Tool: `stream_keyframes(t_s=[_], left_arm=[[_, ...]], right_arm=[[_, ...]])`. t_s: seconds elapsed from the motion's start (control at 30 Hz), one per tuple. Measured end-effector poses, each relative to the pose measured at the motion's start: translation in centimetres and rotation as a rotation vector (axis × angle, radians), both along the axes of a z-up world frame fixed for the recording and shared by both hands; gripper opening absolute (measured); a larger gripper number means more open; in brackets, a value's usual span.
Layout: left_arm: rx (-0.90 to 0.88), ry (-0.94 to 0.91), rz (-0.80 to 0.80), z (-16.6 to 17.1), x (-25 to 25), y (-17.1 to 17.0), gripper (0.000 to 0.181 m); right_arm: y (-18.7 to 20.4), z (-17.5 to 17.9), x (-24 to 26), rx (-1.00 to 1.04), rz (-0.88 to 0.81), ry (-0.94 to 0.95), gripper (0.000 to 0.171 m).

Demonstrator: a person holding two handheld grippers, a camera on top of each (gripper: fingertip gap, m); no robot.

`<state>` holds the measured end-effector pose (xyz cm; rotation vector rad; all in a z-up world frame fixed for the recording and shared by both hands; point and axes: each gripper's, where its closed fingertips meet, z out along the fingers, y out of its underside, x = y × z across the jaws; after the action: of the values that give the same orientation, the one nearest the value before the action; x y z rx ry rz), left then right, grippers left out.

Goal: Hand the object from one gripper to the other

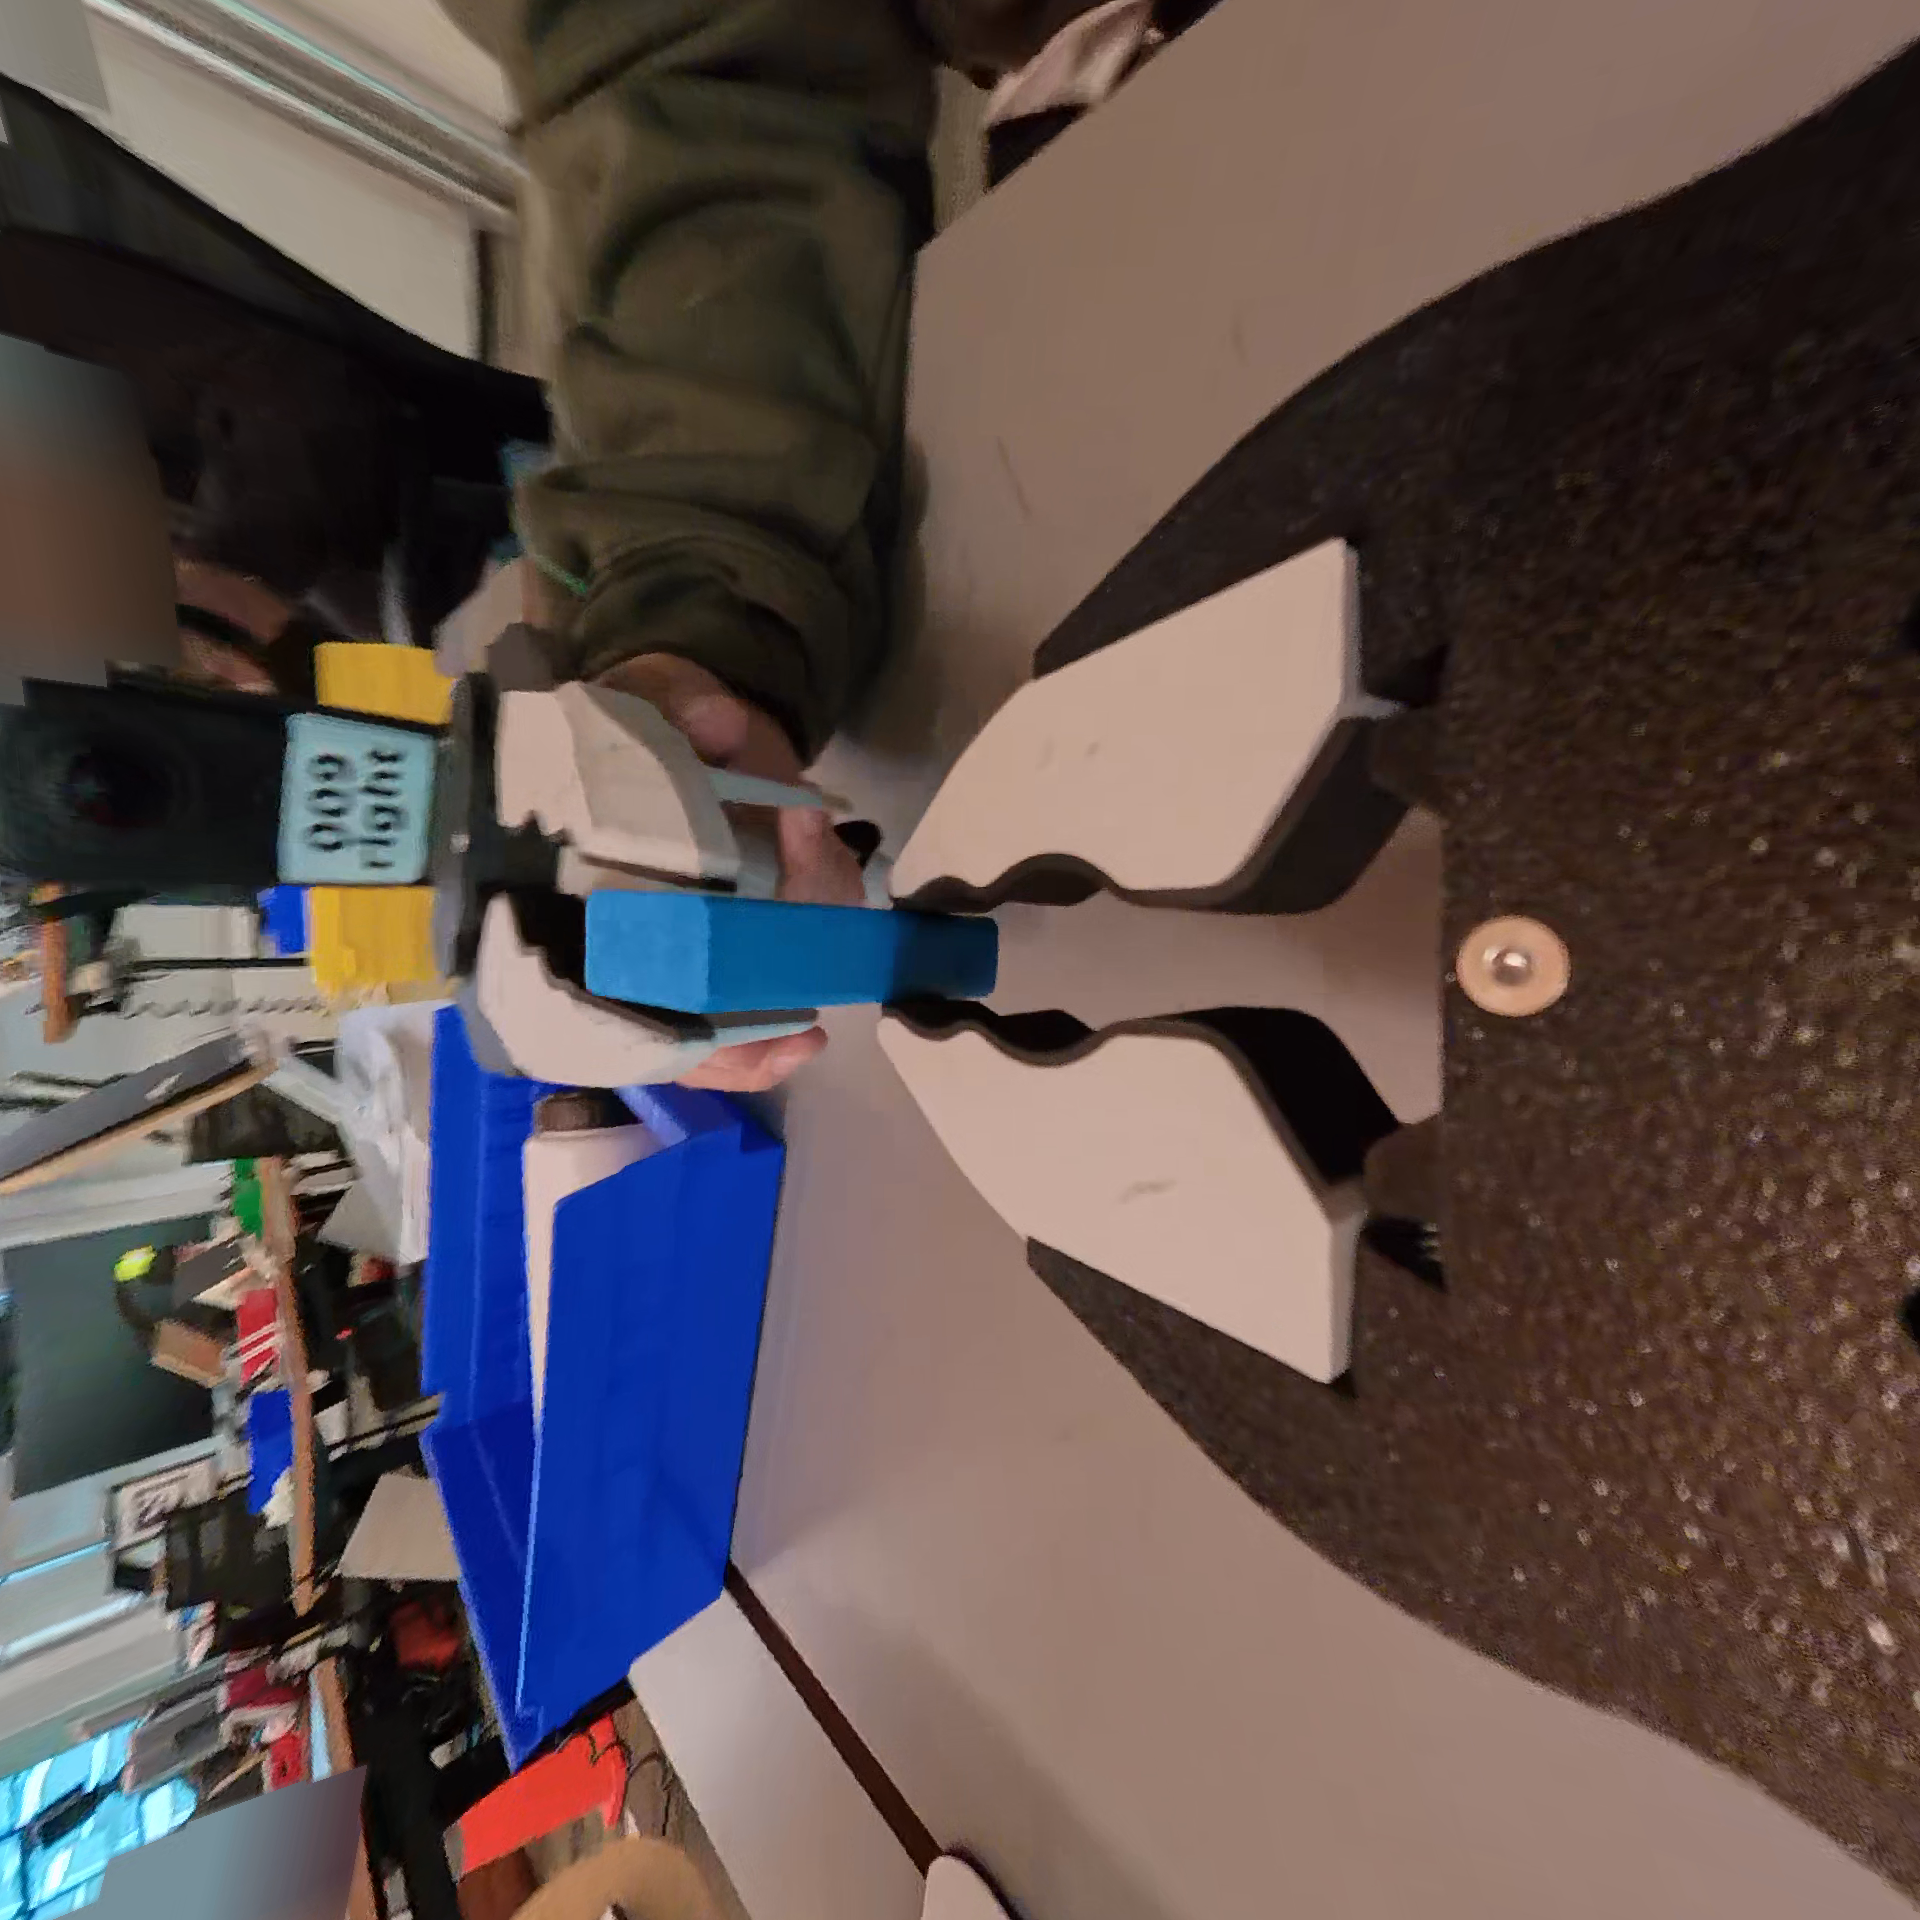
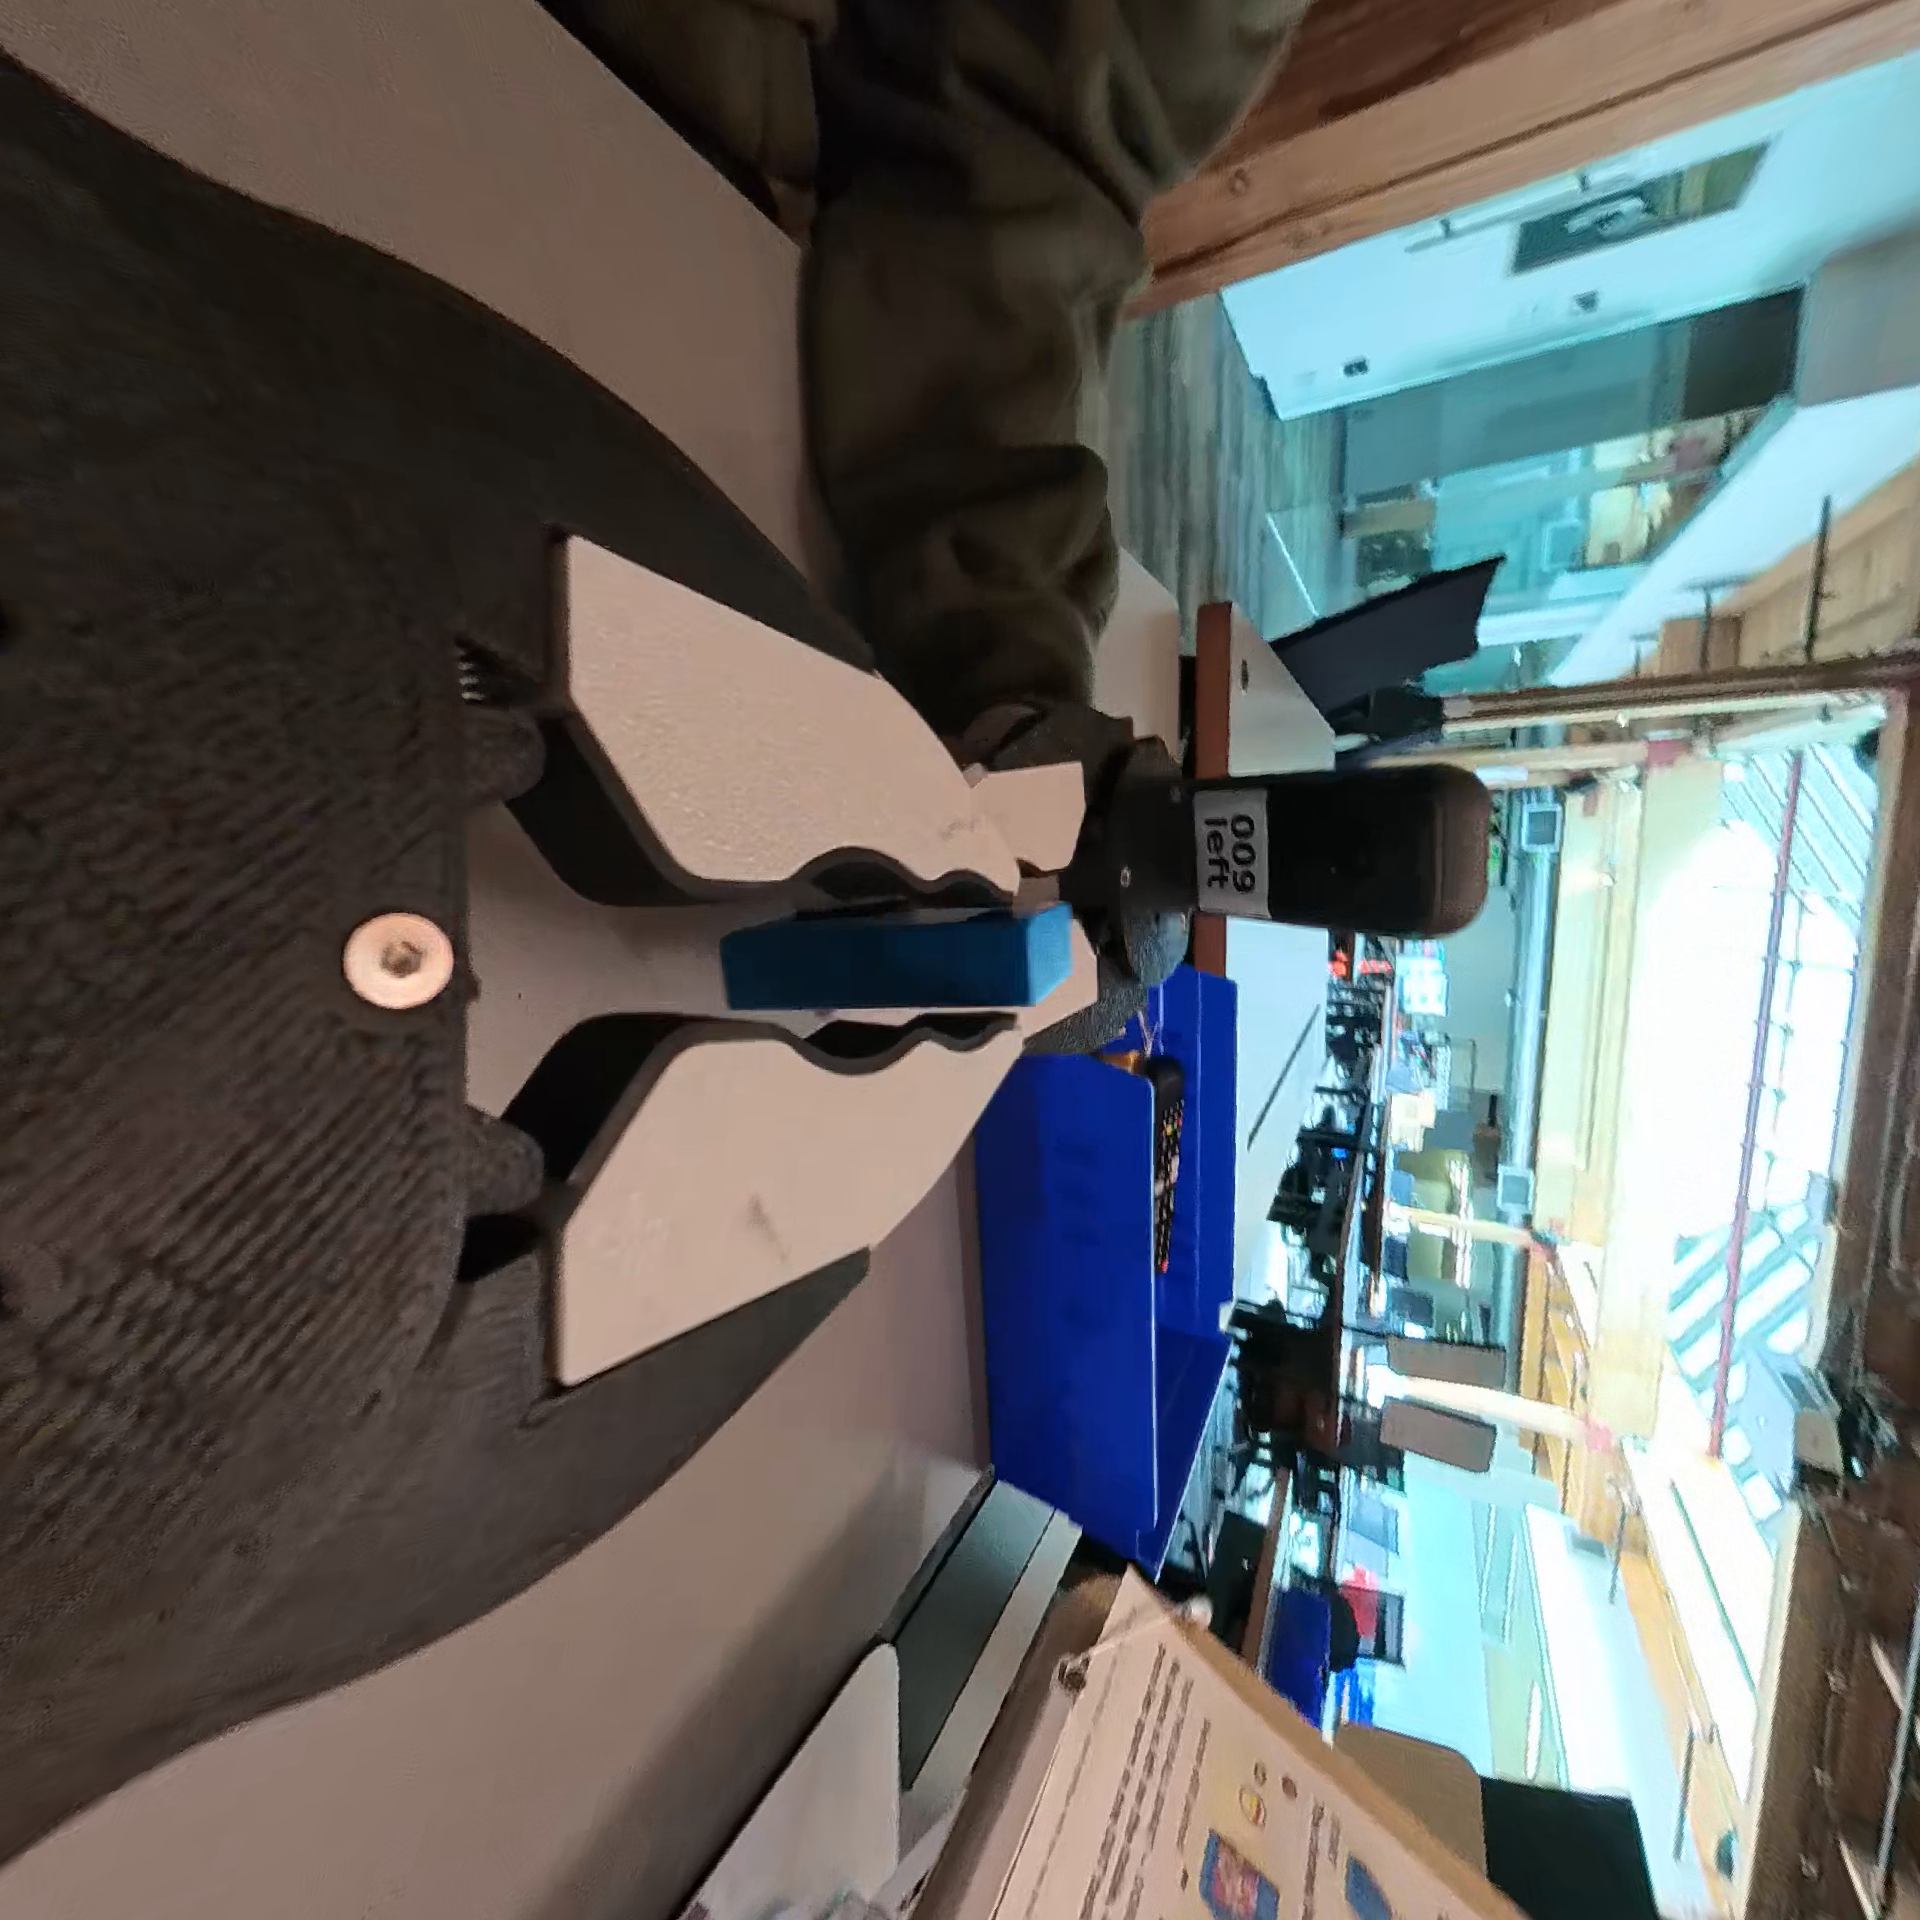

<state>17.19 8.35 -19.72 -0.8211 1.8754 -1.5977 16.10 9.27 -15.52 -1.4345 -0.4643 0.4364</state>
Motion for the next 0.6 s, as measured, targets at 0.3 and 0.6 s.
stream_keyframes(t_s=[0.3, 0.6], left_arm=[[-0.259, -0.066, 0.024, 2.8, 0.0, 1.5, 0.015], [-0.209, -0.113, 0.088, 2.8, 0.3, 2.1, 0.015]], right_arm=[[1.4, -2.1, 0.6, -0.067, -0.095, -0.053, 0.021], [1.4, -1.6, 1.1, -0.049, -0.103, -0.001, 0.024]])
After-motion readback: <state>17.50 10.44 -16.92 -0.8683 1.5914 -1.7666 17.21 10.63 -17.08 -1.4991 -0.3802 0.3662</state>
